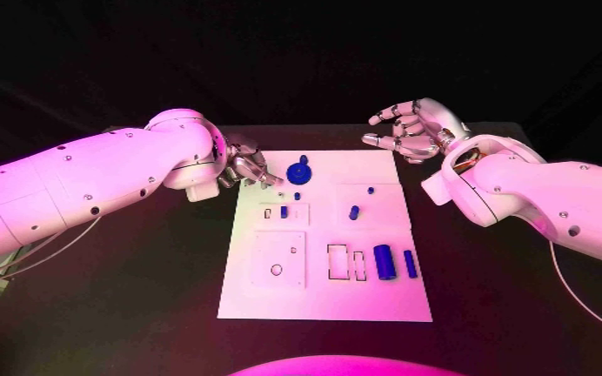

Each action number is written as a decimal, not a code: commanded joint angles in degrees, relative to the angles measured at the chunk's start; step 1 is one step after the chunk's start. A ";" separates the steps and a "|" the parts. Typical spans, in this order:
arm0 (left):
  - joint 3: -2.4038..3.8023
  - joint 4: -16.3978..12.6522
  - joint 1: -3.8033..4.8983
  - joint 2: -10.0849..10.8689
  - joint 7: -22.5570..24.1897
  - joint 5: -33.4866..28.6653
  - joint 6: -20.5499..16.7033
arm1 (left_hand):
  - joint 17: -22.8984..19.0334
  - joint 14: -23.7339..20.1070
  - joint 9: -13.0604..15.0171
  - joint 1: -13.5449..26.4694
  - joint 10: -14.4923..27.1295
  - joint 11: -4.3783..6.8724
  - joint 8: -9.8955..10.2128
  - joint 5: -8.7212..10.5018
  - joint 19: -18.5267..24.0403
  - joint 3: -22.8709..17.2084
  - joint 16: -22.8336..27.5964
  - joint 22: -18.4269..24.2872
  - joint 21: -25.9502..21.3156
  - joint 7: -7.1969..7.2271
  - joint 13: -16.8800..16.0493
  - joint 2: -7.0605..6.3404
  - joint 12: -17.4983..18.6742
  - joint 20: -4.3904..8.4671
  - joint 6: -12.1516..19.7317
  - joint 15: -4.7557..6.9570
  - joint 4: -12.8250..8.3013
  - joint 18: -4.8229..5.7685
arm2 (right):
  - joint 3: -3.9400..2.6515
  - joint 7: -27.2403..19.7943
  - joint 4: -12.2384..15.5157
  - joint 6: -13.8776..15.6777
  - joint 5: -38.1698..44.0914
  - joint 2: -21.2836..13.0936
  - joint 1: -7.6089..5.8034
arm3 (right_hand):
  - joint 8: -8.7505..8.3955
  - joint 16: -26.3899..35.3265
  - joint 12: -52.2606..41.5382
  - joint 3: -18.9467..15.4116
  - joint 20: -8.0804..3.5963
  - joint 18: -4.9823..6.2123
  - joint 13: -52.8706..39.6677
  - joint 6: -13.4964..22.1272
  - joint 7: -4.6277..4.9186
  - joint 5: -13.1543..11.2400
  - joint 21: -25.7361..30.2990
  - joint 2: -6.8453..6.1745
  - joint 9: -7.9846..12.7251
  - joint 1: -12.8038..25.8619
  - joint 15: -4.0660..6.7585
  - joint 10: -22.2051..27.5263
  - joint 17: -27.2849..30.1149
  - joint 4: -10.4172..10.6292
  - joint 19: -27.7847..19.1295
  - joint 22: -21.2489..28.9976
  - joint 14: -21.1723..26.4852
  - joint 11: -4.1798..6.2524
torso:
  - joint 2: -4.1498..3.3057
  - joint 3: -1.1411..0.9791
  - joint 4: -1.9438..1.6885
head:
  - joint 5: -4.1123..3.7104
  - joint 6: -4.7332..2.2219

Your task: Assemble the parts on the task board

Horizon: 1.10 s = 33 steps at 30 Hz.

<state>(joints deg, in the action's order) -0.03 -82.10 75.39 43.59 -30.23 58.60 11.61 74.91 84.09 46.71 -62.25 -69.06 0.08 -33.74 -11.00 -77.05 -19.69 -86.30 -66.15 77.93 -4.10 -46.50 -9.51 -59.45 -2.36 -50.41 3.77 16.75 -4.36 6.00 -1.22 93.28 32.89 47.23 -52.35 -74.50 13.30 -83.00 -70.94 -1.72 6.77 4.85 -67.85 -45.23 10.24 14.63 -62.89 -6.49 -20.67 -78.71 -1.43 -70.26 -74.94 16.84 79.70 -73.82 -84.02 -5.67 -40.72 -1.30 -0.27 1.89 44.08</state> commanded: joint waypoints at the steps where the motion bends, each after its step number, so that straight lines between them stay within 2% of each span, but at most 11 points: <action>1: 0.09 2.03 0.29 -0.59 0.63 0.53 -0.16 | 9.60 3.91 -1.63 -1.53 0.60 -0.68 2.64 -0.27 0.14 -0.67 0.22 0.32 -0.51 -0.81 0.39 0.09 0.19 -0.78 1.50 -0.81 -0.04 -0.58 | -0.01 -0.73 -0.12 0.22 0.38 0.03 0.05 | 0.19 0.17 -0.05 -0.24 -0.04 0.60 0.04 -0.43 0.06 0.35 0.23 0.16 0.08 0.52 0.46 0.17 -4.55 -0.03 0.09 0.03 -2.21 0.23 | -0.13 0.04 0.04 | -0.09 -0.25; 2: 0.13 2.80 0.35 -0.88 0.71 0.96 -0.25 | 9.53 3.87 -2.51 -2.01 0.86 -1.06 3.89 -0.24 0.25 -0.73 0.26 0.52 -0.66 -1.27 0.54 0.03 0.21 -1.10 1.92 -1.15 -0.03 -0.63 | -0.01 -0.74 -0.15 0.22 0.35 0.04 0.07 | 0.19 0.17 -0.05 -0.24 -0.04 0.60 0.04 -0.43 0.06 0.35 0.23 0.16 0.08 0.52 0.46 0.17 -4.55 -0.03 0.09 0.03 -2.21 0.23 | -0.16 0.07 0.02 | -0.18 -0.29; 5: 0.21 4.93 0.49 -1.74 0.90 1.72 -0.40 | 9.54 3.87 -3.68 -1.97 1.06 -1.56 5.53 -0.17 0.29 -0.47 0.24 0.62 -0.76 -1.85 0.64 -0.09 0.14 -1.51 2.59 -1.57 0.03 -0.66 | -0.01 -0.74 -0.20 0.20 0.30 0.11 0.12 | 0.19 0.17 -0.05 -0.24 -0.04 0.60 0.04 -0.43 0.06 0.35 0.23 0.16 0.08 0.52 0.46 0.17 -4.55 -0.03 0.09 0.03 -2.21 0.23 | -0.22 0.08 0.01 | -0.19 -0.41; 8: 0.25 6.52 0.63 -2.44 1.03 2.15 0.07 | 9.56 3.87 -4.23 -1.38 1.08 -1.76 6.17 -0.09 0.28 -0.04 0.22 0.59 -0.77 -2.06 0.60 -0.07 -0.01 -1.74 2.55 -1.79 0.12 -0.67 | -0.01 -0.74 -0.22 0.16 0.21 0.21 0.17 | 0.19 0.17 -0.05 -0.24 -0.04 0.60 0.04 -0.43 0.06 0.35 0.23 0.16 0.08 0.52 0.46 0.17 -4.55 -0.03 0.09 0.03 -2.21 0.23 | -0.15 0.04 0.09 | -0.01 -0.45; 19: 0.24 13.24 0.60 -6.56 1.42 3.08 2.83 | 9.70 3.93 -4.67 -0.84 1.00 -1.83 6.60 -0.20 0.26 0.16 0.10 0.56 -0.77 -2.08 0.46 0.45 -0.24 -1.90 2.35 -1.88 0.11 -0.68 | -0.01 -0.79 -0.19 0.13 -0.28 0.50 0.22 | 0.20 0.13 -0.14 -0.27 -0.05 0.60 -0.02 -0.44 0.06 0.42 0.21 0.24 0.08 0.60 0.47 0.09 -4.60 -0.04 0.12 0.01 -2.24 0.24 | -0.27 0.08 0.24 | 0.31 -0.33; 27: 0.23 15.82 0.26 -8.19 1.57 2.92 2.92 | 9.69 3.92 -4.79 -0.66 1.08 -1.85 6.71 -0.09 0.32 0.24 0.10 0.66 -0.83 -2.10 0.54 0.56 -0.21 -1.93 2.28 -1.90 0.12 -0.71 | -0.01 -0.80 -0.13 0.16 -0.30 0.55 0.22 | 0.21 0.17 -0.07 -0.27 -0.05 0.63 0.08 -0.44 0.06 0.44 0.39 0.28 0.09 0.63 0.47 0.16 -4.54 -0.05 0.07 0.11 -2.22 0.25 | -0.46 0.03 0.44 | 0.39 -0.49; 33: 0.23 16.73 0.23 -8.88 1.64 2.67 3.32 | 9.83 3.96 -5.05 -0.09 1.06 -1.89 6.94 0.14 0.26 0.58 0.00 0.53 -0.77 -2.12 0.42 0.67 -0.38 -2.00 2.10 -1.95 0.14 -0.69 | -0.01 -0.80 -0.12 0.19 -0.31 0.62 0.22 | 0.21 0.17 -0.07 -0.27 -0.05 0.63 0.08 -0.44 0.06 0.44 0.39 0.28 0.09 0.63 0.47 0.16 -4.54 -0.05 0.07 0.11 -2.22 0.25 | -0.40 0.04 0.38 | 0.25 -0.35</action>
<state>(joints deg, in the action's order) 0.16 -65.49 75.63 34.93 -29.42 61.12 13.51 74.91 84.04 41.71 -62.90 -68.09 -1.35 -27.01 -11.00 -76.78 -19.45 -86.29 -65.56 77.37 -6.11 -46.05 -8.97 -59.63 -4.10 -48.00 2.33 16.83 -4.35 6.01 -1.35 93.10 32.91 46.97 -51.79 -74.31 13.30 -83.00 -70.94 -1.72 6.77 4.84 -67.85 -45.23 10.24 14.86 -62.89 -6.25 -20.68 -78.48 -1.43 -70.26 -74.92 16.84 79.70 -73.76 -84.02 -5.67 -41.11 -1.26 0.13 2.25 43.63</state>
